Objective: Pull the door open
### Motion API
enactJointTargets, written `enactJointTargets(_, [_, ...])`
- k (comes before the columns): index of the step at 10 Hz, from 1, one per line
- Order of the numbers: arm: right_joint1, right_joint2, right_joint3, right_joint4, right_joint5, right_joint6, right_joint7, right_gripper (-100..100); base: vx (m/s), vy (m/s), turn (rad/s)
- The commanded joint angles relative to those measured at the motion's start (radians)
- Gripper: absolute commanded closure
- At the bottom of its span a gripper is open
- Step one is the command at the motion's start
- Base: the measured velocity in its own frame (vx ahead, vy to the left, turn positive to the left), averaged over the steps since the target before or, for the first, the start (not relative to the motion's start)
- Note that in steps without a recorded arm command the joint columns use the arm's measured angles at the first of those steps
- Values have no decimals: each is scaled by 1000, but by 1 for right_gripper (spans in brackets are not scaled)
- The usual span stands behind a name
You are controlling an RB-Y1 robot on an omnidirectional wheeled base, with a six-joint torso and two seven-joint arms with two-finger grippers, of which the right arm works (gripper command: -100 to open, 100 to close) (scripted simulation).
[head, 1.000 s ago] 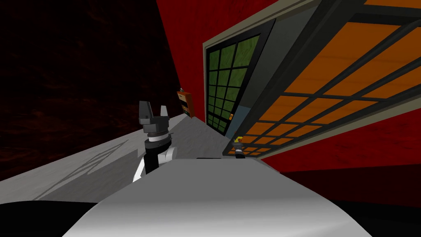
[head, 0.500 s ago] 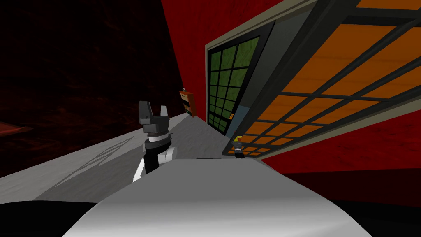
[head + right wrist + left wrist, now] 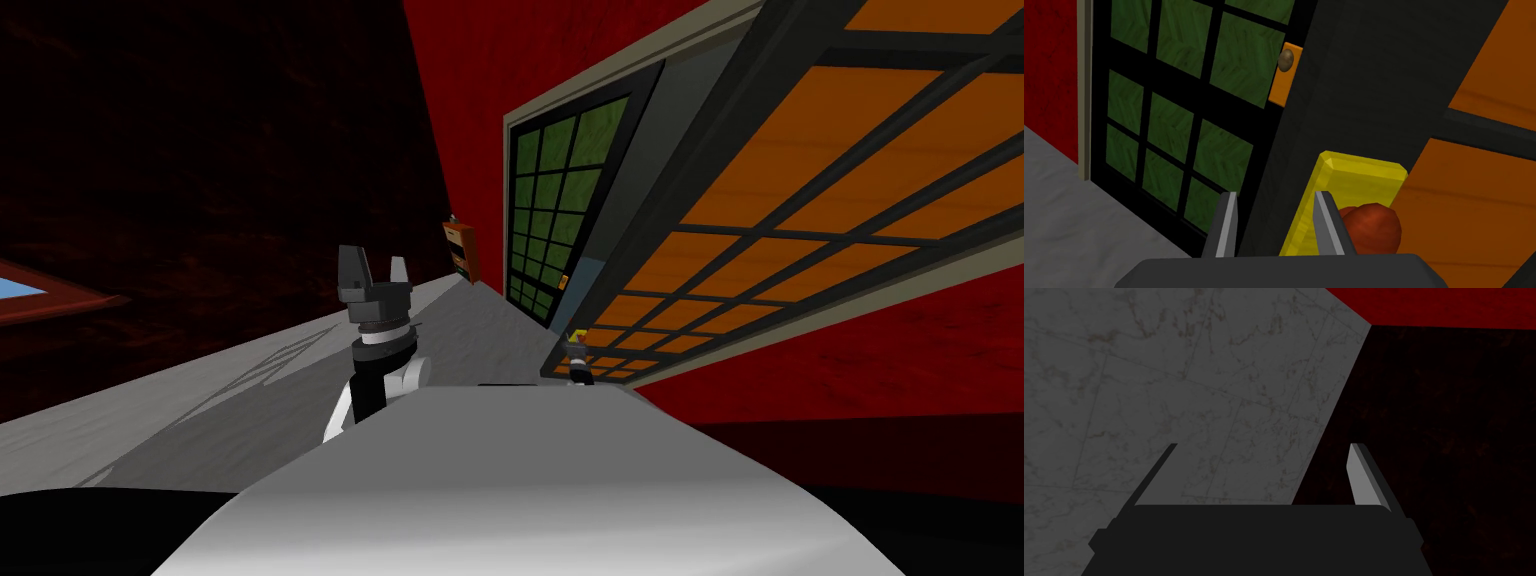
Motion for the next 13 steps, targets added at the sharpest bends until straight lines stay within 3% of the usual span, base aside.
enactJointTargets(1, [1, -12, -4, 3, -19, 5, -50, -100, -96, -41, 91])
enactJointTargets(8, [-10, -11, 26, -11, -60, 19, -200, -100, -85, -22, 59])
enactJointTargets(9, [-19, 0, 36, -7, -51, 11, -186, -100, -32, 9, 59])
enactJointTargets(10, [3, -29, 32, 8, -56, -24, -223, -100, 21, 6, 262])
enactJointTargets(13, [14, -43, 29, 15, -58, -39, -237, -100, 30, -32, 64])
